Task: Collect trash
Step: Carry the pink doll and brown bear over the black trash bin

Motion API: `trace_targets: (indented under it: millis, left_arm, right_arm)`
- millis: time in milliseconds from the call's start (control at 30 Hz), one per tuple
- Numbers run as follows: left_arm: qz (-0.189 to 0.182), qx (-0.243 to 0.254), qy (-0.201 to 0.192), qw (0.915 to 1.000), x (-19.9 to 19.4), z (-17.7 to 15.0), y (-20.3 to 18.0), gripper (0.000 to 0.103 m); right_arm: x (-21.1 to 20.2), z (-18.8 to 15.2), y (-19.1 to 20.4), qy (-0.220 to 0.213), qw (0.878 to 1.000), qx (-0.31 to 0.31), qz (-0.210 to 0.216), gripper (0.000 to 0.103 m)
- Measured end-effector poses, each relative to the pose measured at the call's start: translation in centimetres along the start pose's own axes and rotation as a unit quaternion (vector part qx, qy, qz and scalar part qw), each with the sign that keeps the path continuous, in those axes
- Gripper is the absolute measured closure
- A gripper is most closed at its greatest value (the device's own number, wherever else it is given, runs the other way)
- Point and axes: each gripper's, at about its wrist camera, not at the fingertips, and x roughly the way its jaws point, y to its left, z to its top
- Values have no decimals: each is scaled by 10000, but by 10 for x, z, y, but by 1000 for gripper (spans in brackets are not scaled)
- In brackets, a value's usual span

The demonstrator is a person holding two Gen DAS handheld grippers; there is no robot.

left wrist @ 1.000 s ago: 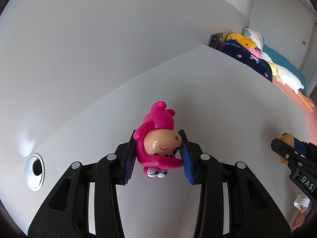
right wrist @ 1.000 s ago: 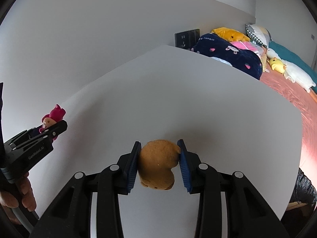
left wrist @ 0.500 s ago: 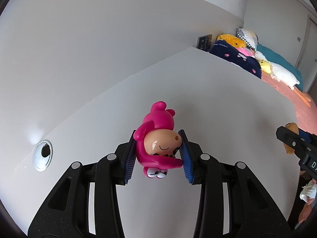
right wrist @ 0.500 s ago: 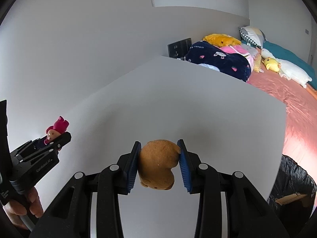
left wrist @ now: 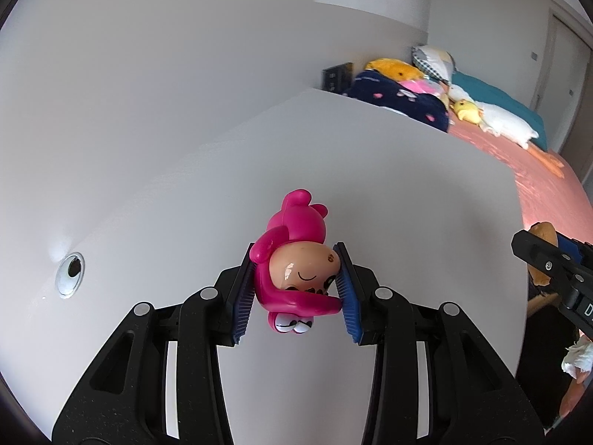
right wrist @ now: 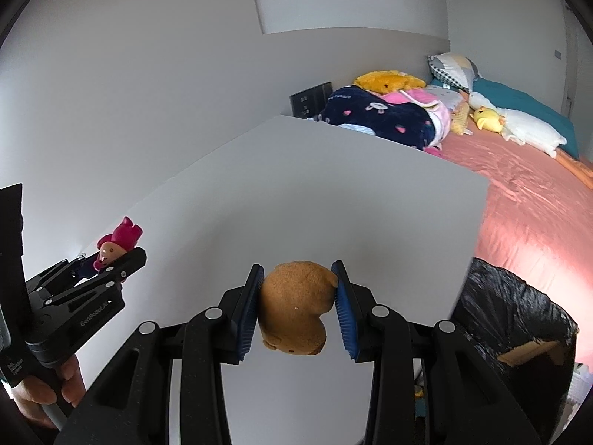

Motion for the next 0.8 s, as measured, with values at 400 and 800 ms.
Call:
trace_targets:
  millis: [400,800]
  left_arm:
    - [-300,324,-25,9990,-9,-6,-57,63]
    - [-613,664,5,9959,-15,-15,-110,63]
  right_arm:
    - [-32,-22,-44,-79,9994,261,-208,64]
    - [-60,-36,-86,-225,9973,540,-444,64]
